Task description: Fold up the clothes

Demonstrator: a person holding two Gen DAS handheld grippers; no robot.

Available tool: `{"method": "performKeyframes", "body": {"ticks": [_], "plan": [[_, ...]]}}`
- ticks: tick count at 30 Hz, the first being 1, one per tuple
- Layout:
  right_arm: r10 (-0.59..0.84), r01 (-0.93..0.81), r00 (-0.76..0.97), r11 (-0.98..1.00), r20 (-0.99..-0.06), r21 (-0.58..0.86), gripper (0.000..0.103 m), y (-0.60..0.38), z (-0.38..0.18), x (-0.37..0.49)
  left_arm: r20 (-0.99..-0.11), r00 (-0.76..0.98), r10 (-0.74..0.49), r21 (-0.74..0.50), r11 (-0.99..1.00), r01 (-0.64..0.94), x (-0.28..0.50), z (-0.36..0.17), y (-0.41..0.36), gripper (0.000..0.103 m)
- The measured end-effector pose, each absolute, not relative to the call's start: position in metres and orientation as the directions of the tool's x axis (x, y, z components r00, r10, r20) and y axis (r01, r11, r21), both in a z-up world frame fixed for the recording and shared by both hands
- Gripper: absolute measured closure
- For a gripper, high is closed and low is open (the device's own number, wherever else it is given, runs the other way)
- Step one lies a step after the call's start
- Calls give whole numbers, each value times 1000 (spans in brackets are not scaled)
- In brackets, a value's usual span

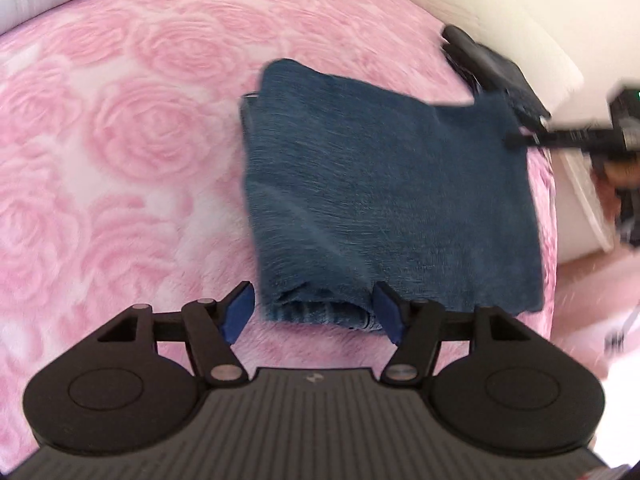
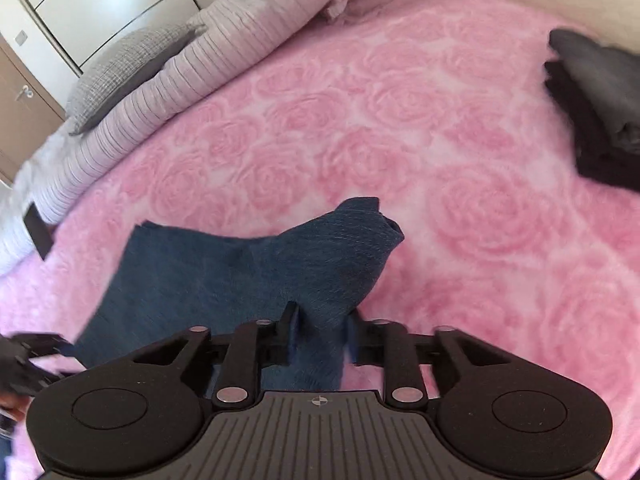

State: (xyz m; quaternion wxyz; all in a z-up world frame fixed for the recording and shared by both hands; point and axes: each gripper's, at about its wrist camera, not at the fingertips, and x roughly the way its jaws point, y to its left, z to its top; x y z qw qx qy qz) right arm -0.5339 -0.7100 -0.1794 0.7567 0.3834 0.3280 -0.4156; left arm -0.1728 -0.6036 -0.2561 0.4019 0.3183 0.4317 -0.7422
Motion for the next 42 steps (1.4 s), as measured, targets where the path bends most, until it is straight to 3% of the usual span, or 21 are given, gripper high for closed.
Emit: {"method": "performKeyframes", "body": {"ticks": [1,2,6,12,13,14,18,25,28,30,31,34,39,42], "plan": [[-400,891,428,335,-810,305,58,-697,-181,-538,-818,-474,-328,-390,-289,874,-167,-254,-604,42],[-409,894,436,295,-802,337,56,-682,-183,-544,-812,-477,-335,-402,-272,874,-161,-251,-605,41],[-393,878,474,150,-788,454,56,-624,-196,-553,-797,-504,-332,-446,-238,863,-147,-251,-622,35],[-377,860,483,33,-790,510,54,-568,-223,-546,-725,-621,-299,-555,-281,783,-142,-251,-637,38],[-387,849,493,20,-779,528,38,-565,-226,-546,-729,-614,-304,-550,-274,789,-140,-252,-637,38],[-397,838,503,8,-768,545,34,-561,-229,-545,-733,-602,-316,-548,-249,798,-137,-254,-638,38],[-413,832,499,-17,-762,554,34,-563,-240,-541,-754,-579,-310,-566,-141,812,-126,-277,-651,34],[-375,803,537,-48,-756,595,34,-566,-250,-566,-816,-532,-226,-478,-251,842,-150,-294,-662,33],[-388,774,565,-57,-728,630,34,-560,-257,-572,-786,-585,-202,-531,-264,805,-155,-308,-660,41],[-409,765,567,-60,-715,641,40,-560,-262,-571,-760,-614,-214,-555,-278,784,-160,-310,-655,58],[-408,758,574,-65,-710,649,64,-563,-264,-570,-748,-627,-220,-565,-285,774,-162,-311,-653,58],[-371,744,600,-67,-709,664,83,-578,-257,-569,-746,-619,-245,-556,-281,782,-163,-305,-644,63],[-361,779,598,50,-716,625,88,-611,-215,-593,-747,-631,-210,-566,-298,769,-191,-288,-628,64],[-349,831,544,101,-763,547,87,-623,-208,-605,-755,-614,-230,-540,-313,781,-204,-292,-616,60]]}}
